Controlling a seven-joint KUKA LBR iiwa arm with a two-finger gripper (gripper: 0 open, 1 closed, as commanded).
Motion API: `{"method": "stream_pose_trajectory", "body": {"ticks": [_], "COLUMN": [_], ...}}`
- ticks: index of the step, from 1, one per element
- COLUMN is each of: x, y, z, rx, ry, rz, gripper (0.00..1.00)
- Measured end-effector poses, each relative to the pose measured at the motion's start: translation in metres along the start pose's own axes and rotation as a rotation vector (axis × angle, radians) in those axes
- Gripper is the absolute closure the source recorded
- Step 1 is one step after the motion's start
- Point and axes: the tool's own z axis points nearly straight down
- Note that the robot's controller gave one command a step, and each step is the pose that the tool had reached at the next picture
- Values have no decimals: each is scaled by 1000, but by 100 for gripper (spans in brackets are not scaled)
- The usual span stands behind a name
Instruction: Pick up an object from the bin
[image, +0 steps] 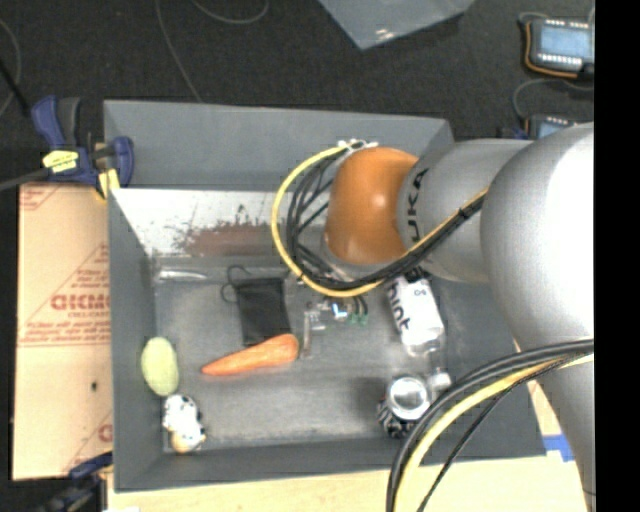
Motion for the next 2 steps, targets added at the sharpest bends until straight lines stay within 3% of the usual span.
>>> {"method": "stream_pose_trajectory", "body": {"ticks": [1, 2], "x": [-5, 6], "y": [25, 25], "z": [0, 7], "rx": [-1, 1], "ry": [0, -3], "rz": [67, 71], "gripper": [0, 100]}}
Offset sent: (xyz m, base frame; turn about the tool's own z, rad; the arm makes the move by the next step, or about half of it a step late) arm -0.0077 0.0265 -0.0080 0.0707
